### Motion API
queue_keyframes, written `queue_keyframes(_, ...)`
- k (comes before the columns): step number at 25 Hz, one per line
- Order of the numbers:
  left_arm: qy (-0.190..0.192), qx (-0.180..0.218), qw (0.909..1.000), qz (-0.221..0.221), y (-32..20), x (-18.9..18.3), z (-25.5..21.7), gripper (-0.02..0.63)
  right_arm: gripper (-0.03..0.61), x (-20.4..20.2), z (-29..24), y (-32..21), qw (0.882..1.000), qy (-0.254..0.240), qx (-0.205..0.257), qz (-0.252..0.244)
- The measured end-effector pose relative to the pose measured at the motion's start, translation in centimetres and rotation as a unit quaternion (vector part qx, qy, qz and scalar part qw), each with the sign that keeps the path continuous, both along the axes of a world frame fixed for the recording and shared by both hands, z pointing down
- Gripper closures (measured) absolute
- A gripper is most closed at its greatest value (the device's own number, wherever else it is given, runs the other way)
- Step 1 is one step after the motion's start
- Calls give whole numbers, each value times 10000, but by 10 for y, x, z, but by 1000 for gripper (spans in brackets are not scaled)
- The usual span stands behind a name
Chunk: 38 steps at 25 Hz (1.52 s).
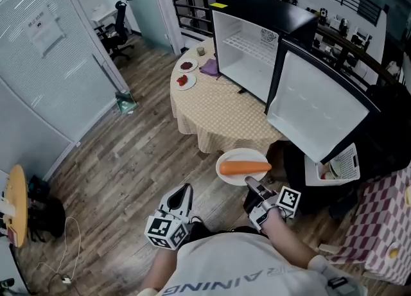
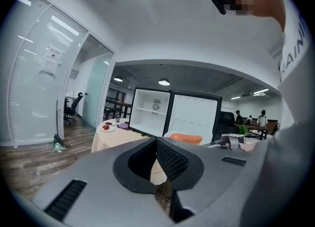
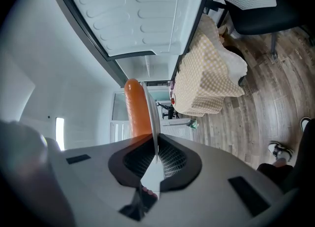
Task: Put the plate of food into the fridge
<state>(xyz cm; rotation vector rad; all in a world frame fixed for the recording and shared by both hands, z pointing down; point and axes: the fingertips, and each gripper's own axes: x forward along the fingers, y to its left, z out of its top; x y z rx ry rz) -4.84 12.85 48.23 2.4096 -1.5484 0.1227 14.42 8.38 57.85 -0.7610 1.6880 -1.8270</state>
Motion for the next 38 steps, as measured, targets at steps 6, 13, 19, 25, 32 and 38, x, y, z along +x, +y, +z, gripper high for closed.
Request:
queue_keyframes(6,105,-86,9997,207,-43,-3,11,604,542,-6,9,-31,9999,13,-48,145)
queue_keyframes(13,95,17,9970,764,-127,-16,4,604,543,-18,0,-93,9978,32,23,668)
queue_keyframes(19,102,-42,9913,1315,-187,-37,-3,604,543,-37,-12,-142,9927,36,53,1206)
queue_keyframes(25,100,-109,9847,1734,-243,-66,0,604,543,-62,-21,-185,9868,26,106,1614)
queue_keyframes(32,84,-164,9783,2063,-300,-104,8,604,542,-84,-24,-224,9772,56,127,2121)
queue_keyframes(38,281,-286,9727,2286,-325,-97,18,604,543,-79,-22,-234,9724,252,65,2317)
